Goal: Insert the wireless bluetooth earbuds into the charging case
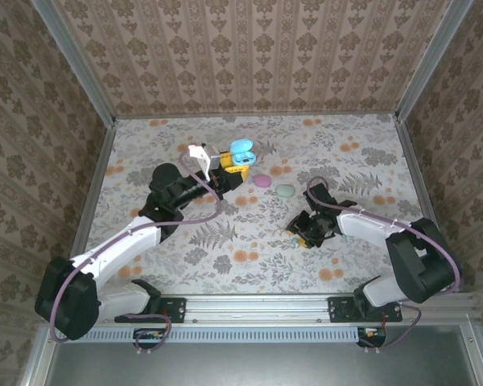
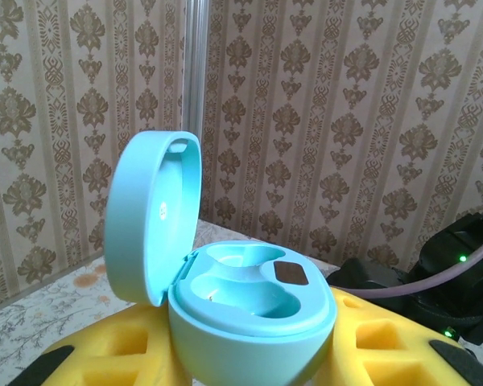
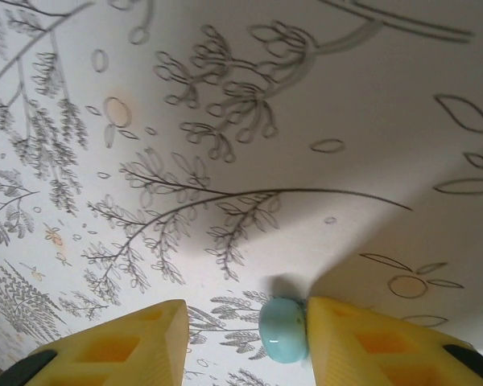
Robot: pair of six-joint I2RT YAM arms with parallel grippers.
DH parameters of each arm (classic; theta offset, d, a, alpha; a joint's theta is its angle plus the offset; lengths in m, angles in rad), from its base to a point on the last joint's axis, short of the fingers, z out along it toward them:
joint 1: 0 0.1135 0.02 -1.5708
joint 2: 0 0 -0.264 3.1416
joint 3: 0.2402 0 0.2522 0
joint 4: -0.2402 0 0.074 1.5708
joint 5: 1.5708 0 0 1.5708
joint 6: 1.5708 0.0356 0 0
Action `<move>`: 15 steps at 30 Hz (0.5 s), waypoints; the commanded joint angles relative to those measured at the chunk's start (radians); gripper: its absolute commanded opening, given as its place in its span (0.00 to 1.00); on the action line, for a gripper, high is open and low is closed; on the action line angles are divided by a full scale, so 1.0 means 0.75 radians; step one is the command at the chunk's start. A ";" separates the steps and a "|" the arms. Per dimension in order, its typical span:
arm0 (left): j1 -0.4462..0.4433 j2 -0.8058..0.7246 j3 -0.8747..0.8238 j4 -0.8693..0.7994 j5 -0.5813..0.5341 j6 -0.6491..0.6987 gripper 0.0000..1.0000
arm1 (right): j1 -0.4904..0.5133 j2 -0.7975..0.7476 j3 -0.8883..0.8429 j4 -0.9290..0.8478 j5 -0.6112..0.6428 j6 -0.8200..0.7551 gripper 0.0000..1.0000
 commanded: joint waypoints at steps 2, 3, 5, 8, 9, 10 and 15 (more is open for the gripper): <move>0.013 -0.043 -0.008 0.010 -0.010 0.028 0.29 | 0.013 0.041 0.081 -0.129 0.079 -0.086 0.45; 0.013 -0.044 -0.009 0.009 -0.010 0.027 0.30 | 0.018 0.048 0.092 -0.147 0.087 -0.103 0.44; 0.013 -0.045 -0.010 0.009 -0.010 0.029 0.29 | 0.030 0.063 0.122 -0.188 0.107 -0.142 0.44; 0.013 -0.047 -0.013 0.007 -0.014 0.031 0.30 | 0.050 0.090 0.185 -0.307 0.156 -0.234 0.43; 0.014 -0.047 -0.014 0.007 -0.013 0.028 0.30 | 0.055 0.102 0.211 -0.345 0.174 -0.273 0.43; 0.015 -0.048 -0.014 0.006 -0.014 0.030 0.30 | 0.061 0.112 0.232 -0.371 0.187 -0.313 0.43; 0.017 -0.050 -0.018 0.003 -0.018 0.033 0.30 | 0.097 0.179 0.361 -0.482 0.196 -0.606 0.44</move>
